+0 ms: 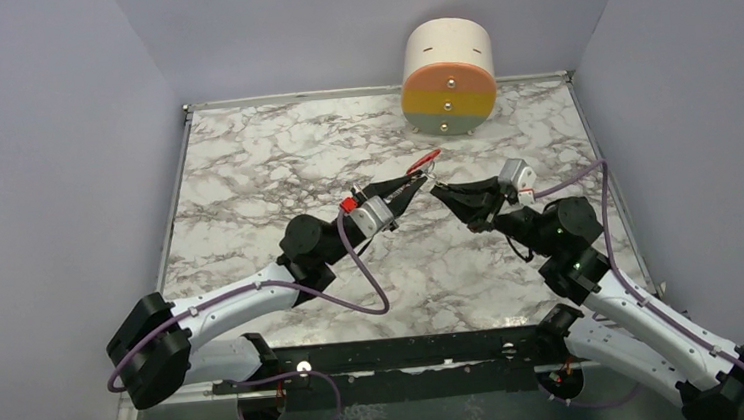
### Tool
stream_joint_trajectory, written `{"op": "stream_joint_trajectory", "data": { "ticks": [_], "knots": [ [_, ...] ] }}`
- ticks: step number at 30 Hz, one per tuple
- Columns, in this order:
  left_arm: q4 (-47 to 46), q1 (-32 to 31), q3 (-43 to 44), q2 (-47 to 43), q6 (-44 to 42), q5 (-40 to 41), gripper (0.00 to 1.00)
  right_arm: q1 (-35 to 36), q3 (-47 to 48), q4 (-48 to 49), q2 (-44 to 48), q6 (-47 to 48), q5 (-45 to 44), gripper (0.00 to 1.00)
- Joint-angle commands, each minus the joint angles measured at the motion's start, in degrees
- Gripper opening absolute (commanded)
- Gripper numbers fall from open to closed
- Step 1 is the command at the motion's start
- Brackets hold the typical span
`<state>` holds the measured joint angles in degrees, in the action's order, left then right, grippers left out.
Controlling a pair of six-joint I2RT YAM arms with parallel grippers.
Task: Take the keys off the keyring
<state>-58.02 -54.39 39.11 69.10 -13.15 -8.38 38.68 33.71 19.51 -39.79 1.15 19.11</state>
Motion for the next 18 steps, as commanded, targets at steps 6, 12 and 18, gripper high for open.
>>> {"op": "stream_joint_trajectory", "data": {
  "ticks": [6,12,18],
  "knots": [
    [2.77,0.24,-0.12,-3.81,-9.94,9.06,0.00,0.39,4.06,-3.58,-0.39,2.55,-3.83,0.02],
    [3.53,-0.34,-1.32,-5.08,-11.27,8.36,0.00,0.42,5.06,-3.93,-1.91,3.71,-7.38,0.02],
    [3.83,-0.91,-1.57,-5.12,-12.19,7.72,0.00,0.36,6.84,-5.09,-4.51,3.89,-7.47,0.02]
  ]
}}
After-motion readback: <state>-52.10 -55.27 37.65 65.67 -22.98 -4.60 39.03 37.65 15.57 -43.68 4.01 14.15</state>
